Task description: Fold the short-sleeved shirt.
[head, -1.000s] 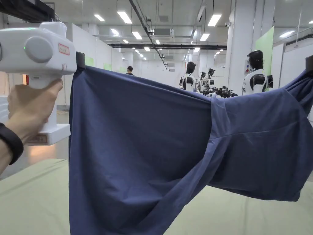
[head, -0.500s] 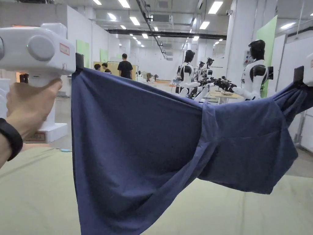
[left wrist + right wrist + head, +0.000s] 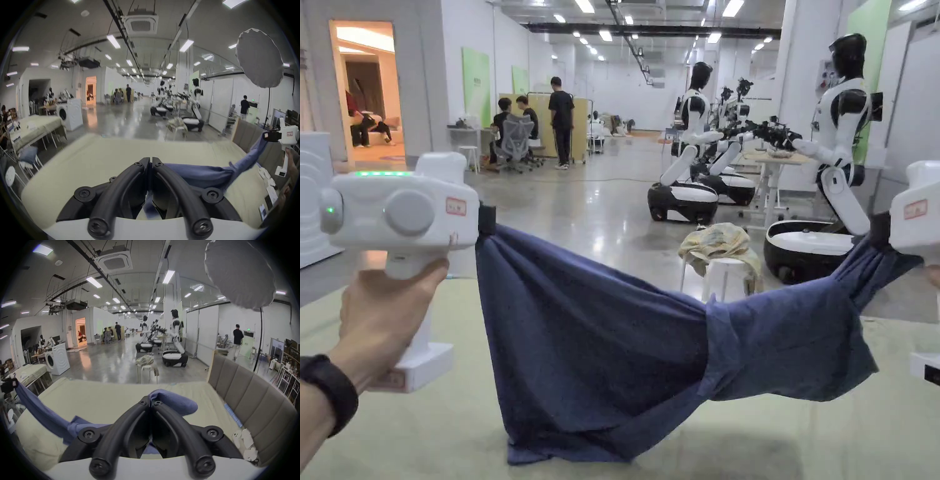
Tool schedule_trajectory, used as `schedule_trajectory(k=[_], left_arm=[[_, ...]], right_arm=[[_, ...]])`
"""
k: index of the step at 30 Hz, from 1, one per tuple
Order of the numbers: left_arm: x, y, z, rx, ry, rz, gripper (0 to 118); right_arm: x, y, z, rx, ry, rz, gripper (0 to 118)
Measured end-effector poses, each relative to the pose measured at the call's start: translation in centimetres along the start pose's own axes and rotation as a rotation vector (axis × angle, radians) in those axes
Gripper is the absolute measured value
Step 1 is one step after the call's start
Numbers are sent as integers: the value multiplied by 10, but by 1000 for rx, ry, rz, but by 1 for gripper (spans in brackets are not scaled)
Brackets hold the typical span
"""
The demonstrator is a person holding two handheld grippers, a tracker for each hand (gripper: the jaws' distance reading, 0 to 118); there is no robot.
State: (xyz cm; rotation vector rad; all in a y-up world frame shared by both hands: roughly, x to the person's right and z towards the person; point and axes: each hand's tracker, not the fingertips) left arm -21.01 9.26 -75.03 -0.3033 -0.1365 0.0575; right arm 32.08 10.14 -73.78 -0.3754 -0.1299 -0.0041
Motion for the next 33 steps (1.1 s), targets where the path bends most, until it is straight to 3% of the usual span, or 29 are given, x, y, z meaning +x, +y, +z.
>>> schedule_trajectory(k=[3,5,9,12,17,20,24,26,27,30,33], left_arm=[[-5,-86,7,-115,-69,59,4],[-8,-142,27,-173,-128,91,4],[-35,-221,81,-254,-162,171,4],[-58,-261,134,-277,-174,244,4],[-67,-307,225,-287,-142,271,4],[-57,-327,247,-352,-119,247,4],[-48,-346,251,-395,-113,241,5],[-62,-365,240,-395,-135,260,6],[-61,-363,240,-374,-142,237,12],[-53,-345,252,-274,-175,201,51],[-36,-323,270,-130,-87,69,53]], right_arm=[[6,-82,0,-104,21,-27,1],[17,-142,11,-189,81,-88,1],[39,-233,71,-254,107,-170,1],[54,-284,135,-273,81,-171,1],[79,-350,227,-301,27,-289,1],[79,-379,259,-347,31,-350,1],[78,-410,273,-389,13,-355,2],[76,-414,270,-411,-2,-350,17],[76,-416,270,-417,10,-337,30],[65,-411,268,-399,-53,-190,45],[61,-403,273,-368,-85,-98,45]])
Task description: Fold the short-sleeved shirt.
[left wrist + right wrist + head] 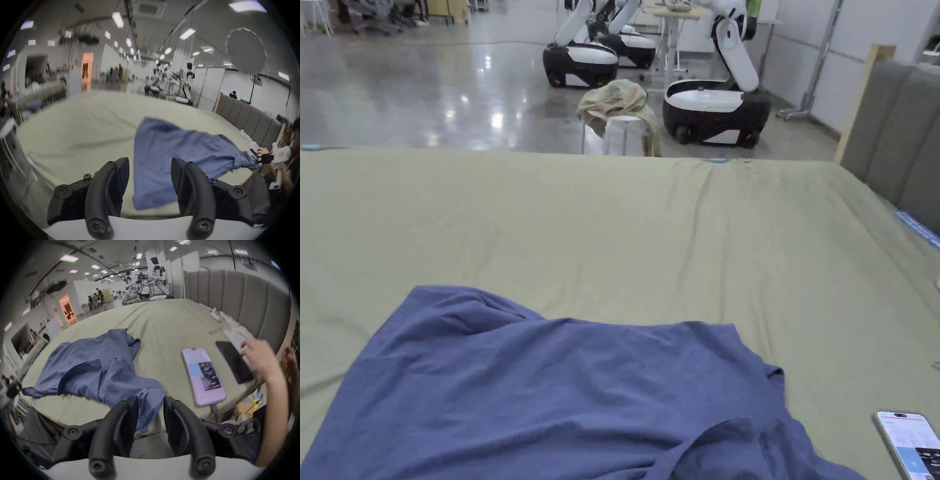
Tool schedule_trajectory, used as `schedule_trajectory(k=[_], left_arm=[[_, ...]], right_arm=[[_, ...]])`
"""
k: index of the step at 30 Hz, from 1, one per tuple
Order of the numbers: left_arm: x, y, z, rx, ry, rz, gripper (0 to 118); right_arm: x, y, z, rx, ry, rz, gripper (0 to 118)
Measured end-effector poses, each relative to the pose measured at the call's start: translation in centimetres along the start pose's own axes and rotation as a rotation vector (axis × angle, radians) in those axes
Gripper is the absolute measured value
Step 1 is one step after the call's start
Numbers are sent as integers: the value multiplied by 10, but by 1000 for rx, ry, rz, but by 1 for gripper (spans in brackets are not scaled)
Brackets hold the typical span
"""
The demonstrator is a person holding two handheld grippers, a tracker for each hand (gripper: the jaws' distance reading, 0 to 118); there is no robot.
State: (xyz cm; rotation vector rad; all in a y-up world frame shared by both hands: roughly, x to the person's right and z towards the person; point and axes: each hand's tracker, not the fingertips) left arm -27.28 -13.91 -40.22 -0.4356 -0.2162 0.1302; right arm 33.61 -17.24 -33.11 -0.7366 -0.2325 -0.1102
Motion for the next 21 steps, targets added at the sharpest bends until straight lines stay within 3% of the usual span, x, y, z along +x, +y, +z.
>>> schedule_trajectory(k=[5,10,14,16,17,18,19,21], left_arm=[[43,28,33,241,80,-133,53],[79,43,51,339,81,-214,53],[99,49,51,304,51,-254,52],[105,50,49,283,11,-258,35],[108,50,49,281,-12,-258,18],[111,51,50,280,-16,-251,14],[113,51,48,278,-11,-249,8],[112,49,47,265,4,-247,2]], right_arm=[[-11,11,36,183,5,52,44],[-27,5,91,568,50,79,47],[-41,12,97,590,22,105,46],[-43,15,98,566,98,99,37],[-43,16,99,559,154,89,27],[-45,19,98,559,190,76,8],[-48,20,99,560,186,70,0],[-56,22,98,558,158,81,0]])
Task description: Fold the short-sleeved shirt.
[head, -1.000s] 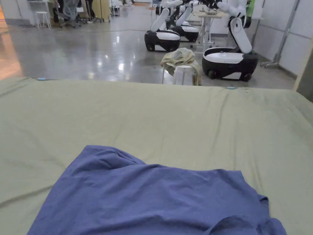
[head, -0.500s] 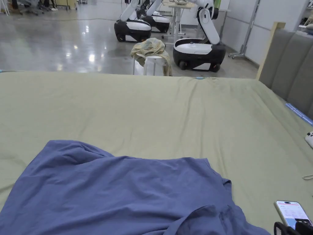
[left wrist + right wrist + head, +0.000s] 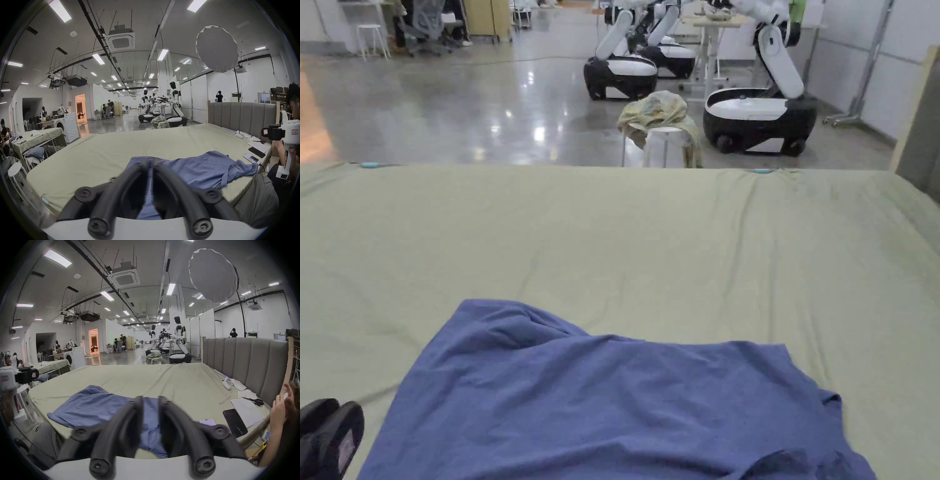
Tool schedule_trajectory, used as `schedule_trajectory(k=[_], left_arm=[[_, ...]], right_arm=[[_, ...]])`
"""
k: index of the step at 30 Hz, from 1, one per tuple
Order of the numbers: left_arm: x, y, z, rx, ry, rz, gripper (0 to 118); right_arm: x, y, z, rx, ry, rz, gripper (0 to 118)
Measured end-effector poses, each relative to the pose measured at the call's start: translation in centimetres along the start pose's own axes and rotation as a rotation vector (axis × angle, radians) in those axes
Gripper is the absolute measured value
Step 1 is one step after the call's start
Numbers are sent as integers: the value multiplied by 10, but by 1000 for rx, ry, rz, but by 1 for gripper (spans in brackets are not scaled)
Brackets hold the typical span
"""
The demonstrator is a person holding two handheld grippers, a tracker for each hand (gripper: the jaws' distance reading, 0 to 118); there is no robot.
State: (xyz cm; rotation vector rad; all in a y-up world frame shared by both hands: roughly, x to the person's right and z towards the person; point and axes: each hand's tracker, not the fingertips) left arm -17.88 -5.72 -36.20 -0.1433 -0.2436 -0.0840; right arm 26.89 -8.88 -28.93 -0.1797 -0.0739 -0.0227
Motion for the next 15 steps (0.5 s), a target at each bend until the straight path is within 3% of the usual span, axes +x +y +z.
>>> schedule_trajectory(k=[10,15], left_arm=[[-13,1,-31,-63,-28,49,2],[-40,14,-90,-139,-103,129,3]], right_arm=[[-5,9,-19,-31,52,-34,0],[-5,6,-28,-62,62,-41,0]])
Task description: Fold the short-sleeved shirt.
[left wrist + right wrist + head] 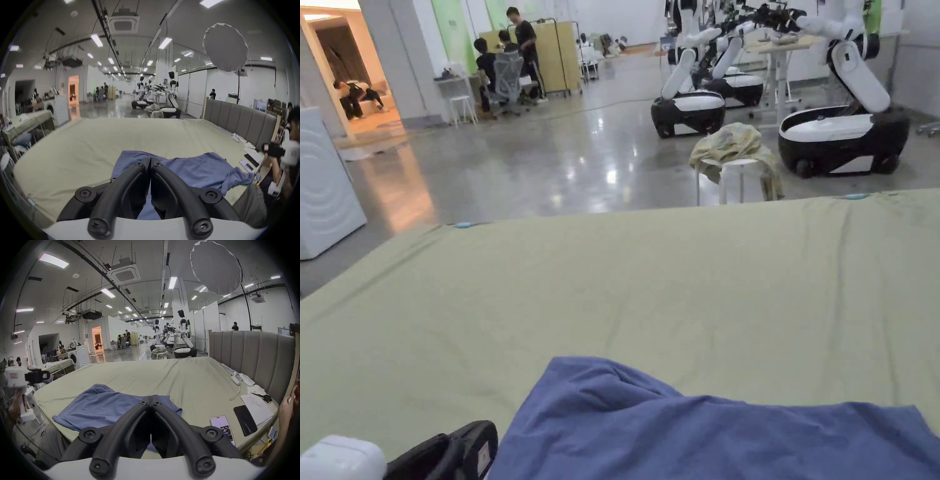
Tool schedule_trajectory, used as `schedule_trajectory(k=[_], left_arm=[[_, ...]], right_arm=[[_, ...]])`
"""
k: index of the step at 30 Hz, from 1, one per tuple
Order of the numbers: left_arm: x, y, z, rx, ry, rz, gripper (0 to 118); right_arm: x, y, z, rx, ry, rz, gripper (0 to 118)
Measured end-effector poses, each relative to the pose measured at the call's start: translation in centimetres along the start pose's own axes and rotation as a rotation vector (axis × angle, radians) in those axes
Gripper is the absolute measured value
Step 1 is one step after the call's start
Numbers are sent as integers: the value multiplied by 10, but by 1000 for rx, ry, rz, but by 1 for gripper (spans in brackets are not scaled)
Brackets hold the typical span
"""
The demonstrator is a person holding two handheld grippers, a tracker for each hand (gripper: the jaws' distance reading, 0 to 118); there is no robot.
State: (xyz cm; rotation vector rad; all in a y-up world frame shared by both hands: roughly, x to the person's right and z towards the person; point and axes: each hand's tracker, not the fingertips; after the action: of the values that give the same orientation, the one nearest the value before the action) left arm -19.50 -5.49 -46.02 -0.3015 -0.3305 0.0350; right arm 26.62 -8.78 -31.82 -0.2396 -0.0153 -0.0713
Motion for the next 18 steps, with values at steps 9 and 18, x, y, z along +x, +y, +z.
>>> schedule_trajectory(k=[9,18], left_arm=[[-91,47,-242,-434,-88,141,62],[-136,6,-393,-600,61,238,61]], right_arm=[[19,-18,-25,-96,-6,-32,0],[51,-33,-36,-174,-105,-74,0]])
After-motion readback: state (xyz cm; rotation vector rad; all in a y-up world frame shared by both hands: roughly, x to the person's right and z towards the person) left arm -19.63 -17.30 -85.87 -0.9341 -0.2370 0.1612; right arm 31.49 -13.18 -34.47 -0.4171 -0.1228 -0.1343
